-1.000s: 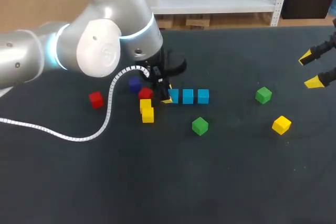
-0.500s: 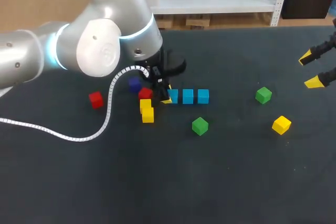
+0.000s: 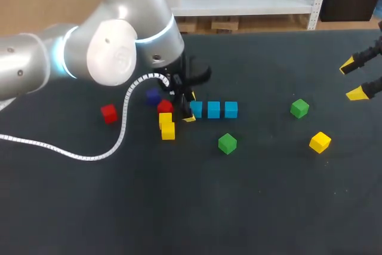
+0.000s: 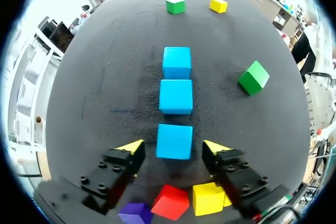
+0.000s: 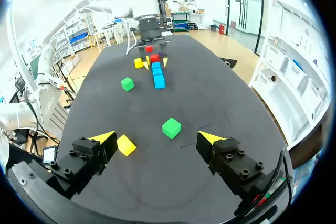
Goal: Place the blue cubes, place green cubes on the blue cubes, place the yellow cubes on the green cubes, then place the red cubes on the yellow cubes, and place purple cube on the red cubes.
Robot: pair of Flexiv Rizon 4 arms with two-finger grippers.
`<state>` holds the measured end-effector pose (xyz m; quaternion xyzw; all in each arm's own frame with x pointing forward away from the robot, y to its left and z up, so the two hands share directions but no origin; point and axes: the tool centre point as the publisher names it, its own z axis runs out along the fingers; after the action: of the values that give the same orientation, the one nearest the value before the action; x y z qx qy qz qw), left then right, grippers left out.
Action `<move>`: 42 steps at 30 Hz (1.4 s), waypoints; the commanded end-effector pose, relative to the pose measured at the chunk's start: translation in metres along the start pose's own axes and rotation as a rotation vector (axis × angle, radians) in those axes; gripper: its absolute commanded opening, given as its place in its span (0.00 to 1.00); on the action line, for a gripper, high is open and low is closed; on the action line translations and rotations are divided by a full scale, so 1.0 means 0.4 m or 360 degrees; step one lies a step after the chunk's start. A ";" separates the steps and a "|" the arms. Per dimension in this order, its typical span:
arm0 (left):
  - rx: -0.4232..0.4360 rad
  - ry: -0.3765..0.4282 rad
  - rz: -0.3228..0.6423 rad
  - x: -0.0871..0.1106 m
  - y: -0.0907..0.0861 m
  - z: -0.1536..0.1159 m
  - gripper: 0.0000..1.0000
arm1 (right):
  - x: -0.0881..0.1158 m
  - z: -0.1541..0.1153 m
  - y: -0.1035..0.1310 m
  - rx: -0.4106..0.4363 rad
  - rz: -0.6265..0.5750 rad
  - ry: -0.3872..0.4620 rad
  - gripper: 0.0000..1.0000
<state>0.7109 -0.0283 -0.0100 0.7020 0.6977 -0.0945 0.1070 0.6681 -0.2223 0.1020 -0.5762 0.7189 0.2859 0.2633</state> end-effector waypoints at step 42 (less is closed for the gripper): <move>0.0069 -0.0620 -0.0058 0.361 0.030 -0.370 1.00 | 0.000 0.001 0.000 0.0001 -0.0002 -0.0002 1.00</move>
<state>0.7184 0.1445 0.0918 0.6594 0.6813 -0.2314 0.2177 0.6681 -0.2223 0.1020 -0.5763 0.7189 0.2859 0.2633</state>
